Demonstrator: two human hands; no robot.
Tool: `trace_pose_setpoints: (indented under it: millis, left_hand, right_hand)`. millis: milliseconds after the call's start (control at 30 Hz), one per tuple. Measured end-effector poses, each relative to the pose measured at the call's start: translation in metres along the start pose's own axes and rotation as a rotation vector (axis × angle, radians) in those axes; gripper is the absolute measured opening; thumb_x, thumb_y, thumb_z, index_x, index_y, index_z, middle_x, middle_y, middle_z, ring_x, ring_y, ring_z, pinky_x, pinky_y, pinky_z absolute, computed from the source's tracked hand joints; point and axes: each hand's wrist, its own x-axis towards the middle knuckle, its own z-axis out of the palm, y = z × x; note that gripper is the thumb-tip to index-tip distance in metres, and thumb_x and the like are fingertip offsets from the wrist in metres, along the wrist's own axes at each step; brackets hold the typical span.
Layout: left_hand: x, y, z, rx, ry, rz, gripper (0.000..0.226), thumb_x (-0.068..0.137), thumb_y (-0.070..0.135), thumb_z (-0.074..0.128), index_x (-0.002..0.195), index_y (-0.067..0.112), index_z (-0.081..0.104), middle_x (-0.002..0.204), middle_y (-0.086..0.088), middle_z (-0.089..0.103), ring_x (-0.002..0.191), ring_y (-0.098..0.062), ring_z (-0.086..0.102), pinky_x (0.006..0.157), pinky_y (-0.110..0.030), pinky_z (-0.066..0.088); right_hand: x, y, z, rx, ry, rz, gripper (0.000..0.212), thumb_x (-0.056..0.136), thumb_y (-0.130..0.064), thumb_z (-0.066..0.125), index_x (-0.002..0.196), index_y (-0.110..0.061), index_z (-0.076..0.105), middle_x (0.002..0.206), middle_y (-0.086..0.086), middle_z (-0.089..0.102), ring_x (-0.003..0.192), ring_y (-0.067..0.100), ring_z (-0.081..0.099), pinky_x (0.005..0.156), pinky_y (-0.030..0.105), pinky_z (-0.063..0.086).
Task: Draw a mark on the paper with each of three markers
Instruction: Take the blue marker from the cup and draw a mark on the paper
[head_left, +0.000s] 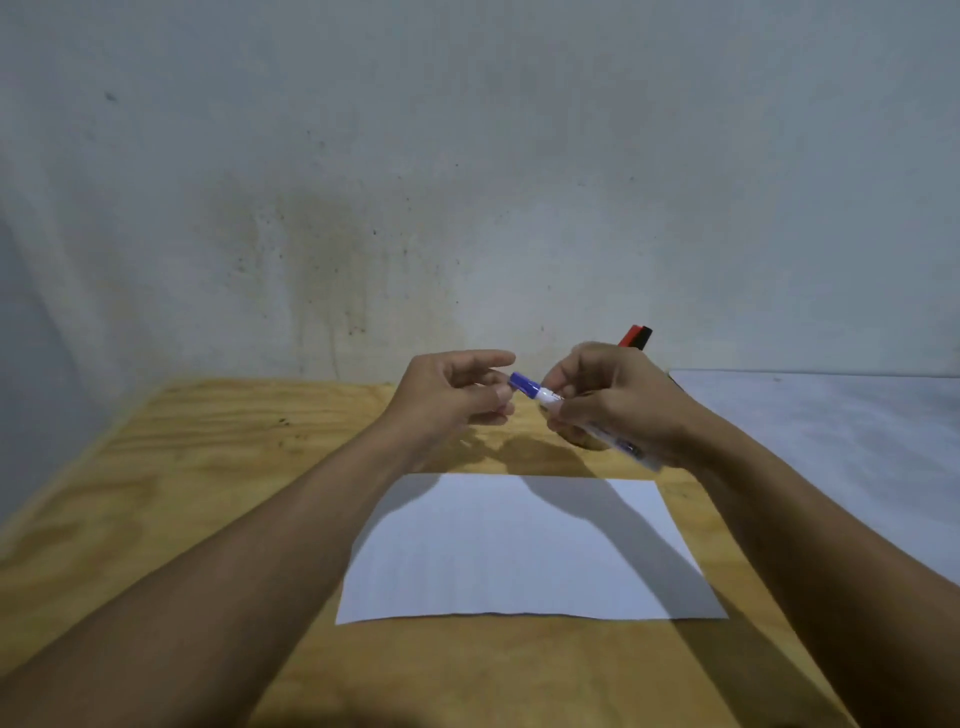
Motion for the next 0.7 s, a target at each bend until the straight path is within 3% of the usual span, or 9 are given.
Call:
trace_pose_setpoints:
  millis: [167, 367, 533, 600, 700]
  left_hand:
    - [-0.017, -0.018, -0.012, 0.077, -0.032, 0.004, 0.020, 0.079, -0.006, 0.065, 0.095, 0.004, 0.070, 0.071, -0.006, 0.071, 0.058, -0.015, 0.067, 0.066, -0.027, 0.059]
    - [-0.027, -0.026, -0.028, 0.183, 0.012, 0.014, 0.010, 0.079, -0.007, 0.065, 0.087, -0.004, 0.070, 0.053, 0.000, 0.065, 0.046, -0.011, 0.060, 0.054, -0.021, 0.053]
    - [-0.030, -0.024, -0.051, 0.209, 0.078, -0.095, 0.005, 0.079, -0.003, 0.068, 0.077, 0.000, 0.070, 0.052, -0.004, 0.062, 0.045, -0.017, 0.058, 0.051, -0.029, 0.055]
    - [-0.030, -0.023, -0.065, 0.234, 0.129, -0.120, 0.003, 0.078, -0.001, 0.069, 0.076, 0.001, 0.070, 0.052, -0.004, 0.058, 0.047, -0.020, 0.053, 0.050, -0.029, 0.049]
    - [-0.029, -0.021, -0.084, 0.573, 0.214, -0.083, 0.004, 0.077, 0.007, 0.071, 0.073, 0.006, 0.072, 0.055, -0.002, 0.059, 0.048, -0.013, 0.052, 0.052, -0.022, 0.043]
  right_hand:
    - [-0.005, 0.004, 0.025, -0.058, -0.090, 0.024, 0.016, 0.086, -0.011, 0.070, 0.098, 0.001, 0.068, 0.084, 0.015, 0.076, 0.070, 0.020, 0.070, 0.054, 0.030, 0.053]
    - [-0.003, 0.009, 0.048, -0.089, -0.107, -0.029, 0.019, 0.084, -0.013, 0.073, 0.091, 0.002, 0.065, 0.081, 0.025, 0.075, 0.064, 0.022, 0.069, 0.050, 0.030, 0.051]
    - [-0.003, 0.019, 0.059, -0.355, 0.016, -0.131, 0.015, 0.077, -0.011, 0.080, 0.076, -0.015, 0.065, 0.069, 0.001, 0.073, 0.055, 0.006, 0.063, 0.051, 0.020, 0.045]
    - [-0.007, 0.020, 0.058, -0.373, 0.021, -0.148, 0.013, 0.081, -0.011, 0.076, 0.079, -0.017, 0.065, 0.072, 0.001, 0.074, 0.060, 0.006, 0.068, 0.055, 0.022, 0.051]
    - [-0.011, 0.017, 0.060, -0.148, -0.029, -0.121, 0.005, 0.092, -0.006, 0.063, 0.089, -0.008, 0.066, 0.083, 0.013, 0.075, 0.066, 0.020, 0.072, 0.058, 0.034, 0.059]
